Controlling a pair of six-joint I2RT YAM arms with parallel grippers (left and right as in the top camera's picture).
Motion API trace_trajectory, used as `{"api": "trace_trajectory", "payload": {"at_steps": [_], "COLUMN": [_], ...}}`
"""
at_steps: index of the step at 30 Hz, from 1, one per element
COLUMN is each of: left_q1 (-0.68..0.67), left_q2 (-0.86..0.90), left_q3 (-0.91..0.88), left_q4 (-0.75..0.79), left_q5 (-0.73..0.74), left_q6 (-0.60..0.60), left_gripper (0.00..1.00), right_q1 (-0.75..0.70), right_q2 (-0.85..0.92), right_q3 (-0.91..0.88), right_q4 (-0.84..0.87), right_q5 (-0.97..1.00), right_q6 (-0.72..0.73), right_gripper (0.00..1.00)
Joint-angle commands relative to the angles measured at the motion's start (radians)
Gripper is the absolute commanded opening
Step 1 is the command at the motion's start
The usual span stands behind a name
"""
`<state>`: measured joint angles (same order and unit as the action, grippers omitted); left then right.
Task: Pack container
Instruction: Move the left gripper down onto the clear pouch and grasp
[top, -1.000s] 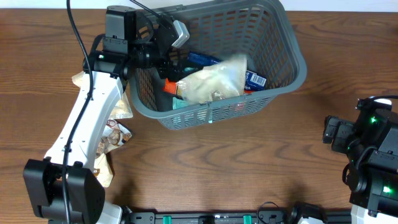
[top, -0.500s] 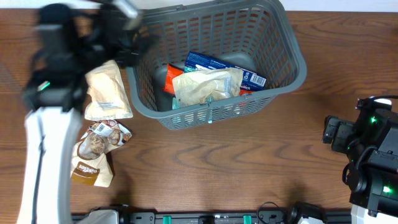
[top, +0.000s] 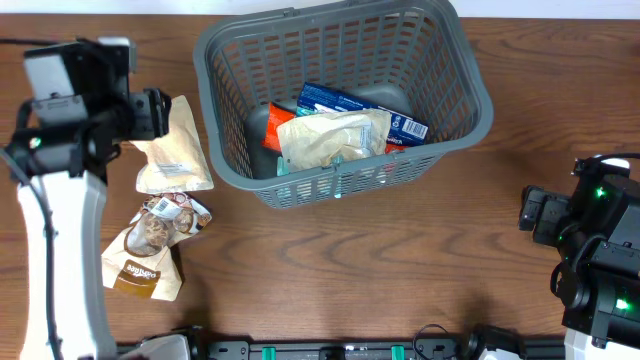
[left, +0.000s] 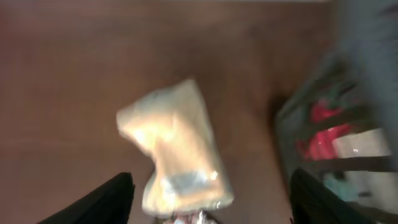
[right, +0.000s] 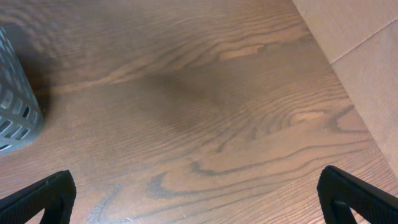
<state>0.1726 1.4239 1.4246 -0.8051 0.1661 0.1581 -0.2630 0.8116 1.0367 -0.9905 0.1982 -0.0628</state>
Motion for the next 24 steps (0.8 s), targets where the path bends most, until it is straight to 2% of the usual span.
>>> {"api": "trace_trajectory", "payload": {"at_steps": [1, 6, 10, 13, 24], "left_q1": [0.028, 0.055, 0.056, 0.056, 0.056], "left_q2": [0.064, 0.171, 0.257, 0.331, 0.525], "left_q3": [-0.03, -0.031, -0.031, -0.031, -0.031], "left_q4": [-0.003, -0.002, 0.003, 0.006, 0.093], "left_q5": [-0.082, -0.081, -0.081, -0.077, -0.072], "left_q6": [-0.098, -0.146, -0.146, -0.164, -0.191], "left_gripper": [0.72, 0.74, 0.85, 0.99, 0.99], "right_q1": [0.011, 0.011, 0.011, 0.011, 0.011], "right_q2": [0.006, 0.007, 0.007, 0.007, 0.008], "right_q3": [-0.005, -0.005, -0.005, -0.005, -0.005], "right_q4": [-0.002, -0.004, -0.004, -0.005, -0.005], "right_q5": [0.0, 0.0, -0.002, -0.011, -0.012], "right_q6": [0.002, 0.002, 0.002, 0.002, 0.002], "right_gripper": [0.99, 0.99, 0.99, 0.99, 0.99]}}
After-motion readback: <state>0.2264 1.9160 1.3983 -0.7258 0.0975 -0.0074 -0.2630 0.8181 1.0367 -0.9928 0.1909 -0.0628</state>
